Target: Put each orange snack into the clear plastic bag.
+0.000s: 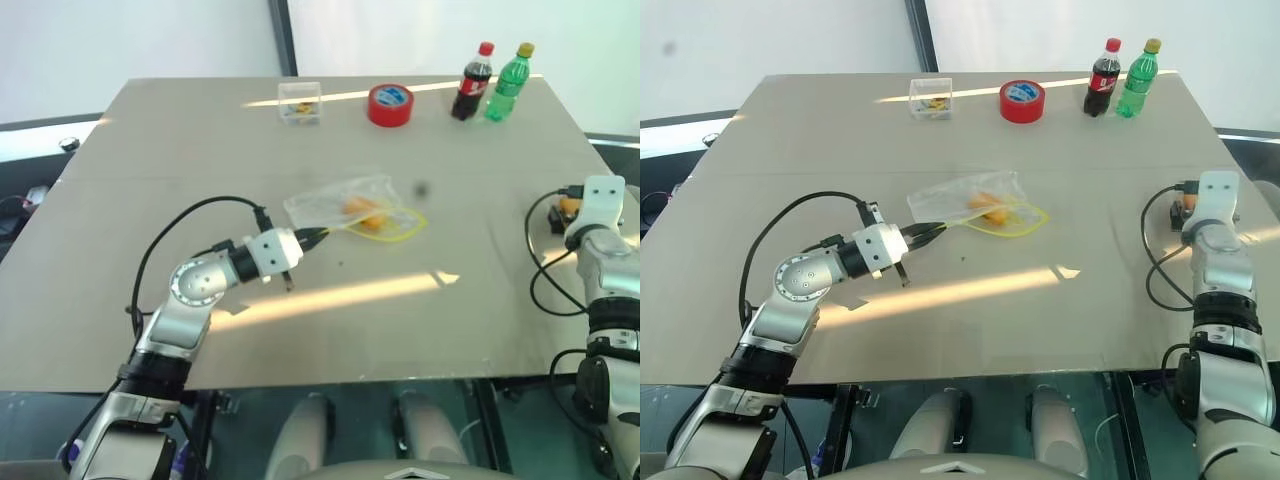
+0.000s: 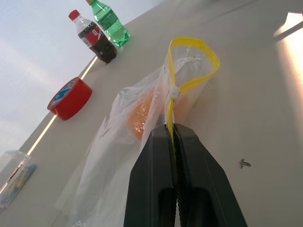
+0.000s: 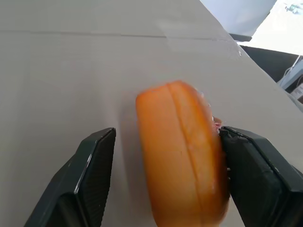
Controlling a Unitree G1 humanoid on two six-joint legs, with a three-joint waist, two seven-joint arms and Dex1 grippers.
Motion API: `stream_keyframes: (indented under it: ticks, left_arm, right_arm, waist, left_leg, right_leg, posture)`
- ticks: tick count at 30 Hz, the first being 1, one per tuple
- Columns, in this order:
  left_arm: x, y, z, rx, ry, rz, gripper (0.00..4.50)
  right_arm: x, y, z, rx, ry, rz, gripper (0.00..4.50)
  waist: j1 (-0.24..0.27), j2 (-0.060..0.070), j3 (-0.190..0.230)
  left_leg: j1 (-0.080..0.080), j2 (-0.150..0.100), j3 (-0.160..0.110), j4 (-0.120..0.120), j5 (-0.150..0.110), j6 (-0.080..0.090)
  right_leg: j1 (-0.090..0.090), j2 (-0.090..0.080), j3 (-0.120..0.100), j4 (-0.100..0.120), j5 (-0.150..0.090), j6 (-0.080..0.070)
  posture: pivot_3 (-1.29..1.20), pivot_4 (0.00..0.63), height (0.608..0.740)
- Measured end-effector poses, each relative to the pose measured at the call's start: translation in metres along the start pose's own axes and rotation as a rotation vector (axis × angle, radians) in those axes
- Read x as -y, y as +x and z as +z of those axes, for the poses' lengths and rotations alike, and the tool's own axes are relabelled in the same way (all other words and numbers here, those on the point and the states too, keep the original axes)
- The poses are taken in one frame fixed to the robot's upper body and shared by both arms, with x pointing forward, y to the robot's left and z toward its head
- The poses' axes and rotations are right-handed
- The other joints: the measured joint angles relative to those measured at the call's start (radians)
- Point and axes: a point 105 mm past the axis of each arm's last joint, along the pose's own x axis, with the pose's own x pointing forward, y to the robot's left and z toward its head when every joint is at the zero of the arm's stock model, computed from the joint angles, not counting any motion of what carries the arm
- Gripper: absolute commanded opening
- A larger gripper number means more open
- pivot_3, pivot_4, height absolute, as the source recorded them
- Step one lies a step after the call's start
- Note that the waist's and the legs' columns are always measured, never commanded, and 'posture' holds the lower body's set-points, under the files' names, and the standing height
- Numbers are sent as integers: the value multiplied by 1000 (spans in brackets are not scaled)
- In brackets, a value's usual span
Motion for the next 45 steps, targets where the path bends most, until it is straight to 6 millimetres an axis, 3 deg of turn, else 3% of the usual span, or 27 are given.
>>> stream_keyframes:
  ticks: [7,10,12,18,22,26,32,42,45]
  left_arm:
    - [0,0,0,0,1,0,0]
    - [0,0,0,-2,0,1,0]
    - [-1,-1,0,-1,1,3,0]
    - [-4,-2,0,0,3,18,0]
    - [-6,-4,1,2,4,30,0]
    - [-6,-3,5,16,7,26,0]
    - [-5,-3,7,22,11,24,0]
    - [1,-4,15,34,16,12,0]
    - [9,-8,13,28,11,-20,0]
  right_arm:
    - [-2,-1,4,43,-73,18,140]
    - [-12,-8,12,106,-149,91,140]
    - [-35,-28,23,178,-203,261,140]
    - [-143,-132,15,182,-254,917,140]
    - [-178,-172,36,231,-203,1093,140]
    - [-199,-177,47,242,-188,1128,140]
    - [-223,-180,39,199,-233,1196,140]
    - [-224,-180,33,167,-263,1205,140]
    - [-239,-175,35,180,-264,1201,140]
  waist:
    - [1,0,0]
    - [2,0,0]
    - [3,1,0]
    - [4,1,0]
    - [4,1,0]
    - [5,0,0]
    - [7,0,0]
    - [6,0,0]
    - [-3,0,0]
  left_leg:
    - [0,1,0,0,0,0]
    - [0,1,0,0,0,0]
    - [-1,2,-1,0,0,0]
    - [-1,3,-2,1,0,1]
    - [0,3,-3,1,0,1]
    - [-1,2,-4,1,0,0]
    - [-1,2,-4,1,0,0]
    - [-1,2,-5,1,0,0]
    - [0,2,-3,1,0,0]
  right_leg:
    - [0,0,0,0,0,0]
    - [0,0,0,0,0,0]
    - [0,0,0,0,0,0]
    - [0,0,-1,-1,0,0]
    - [1,1,-2,-1,0,0]
    - [1,0,-3,-1,0,0]
    - [1,0,-3,-1,0,0]
    - [1,0,-3,-1,0,0]
    - [0,1,-2,-1,0,0]
  posture:
    - [0,150,740]
    - [0,150,740]
    - [0,150,740]
    - [0,150,740]
    - [0,150,740]
    - [0,150,740]
    - [0,150,740]
    - [0,150,740]
    - [0,150,740]
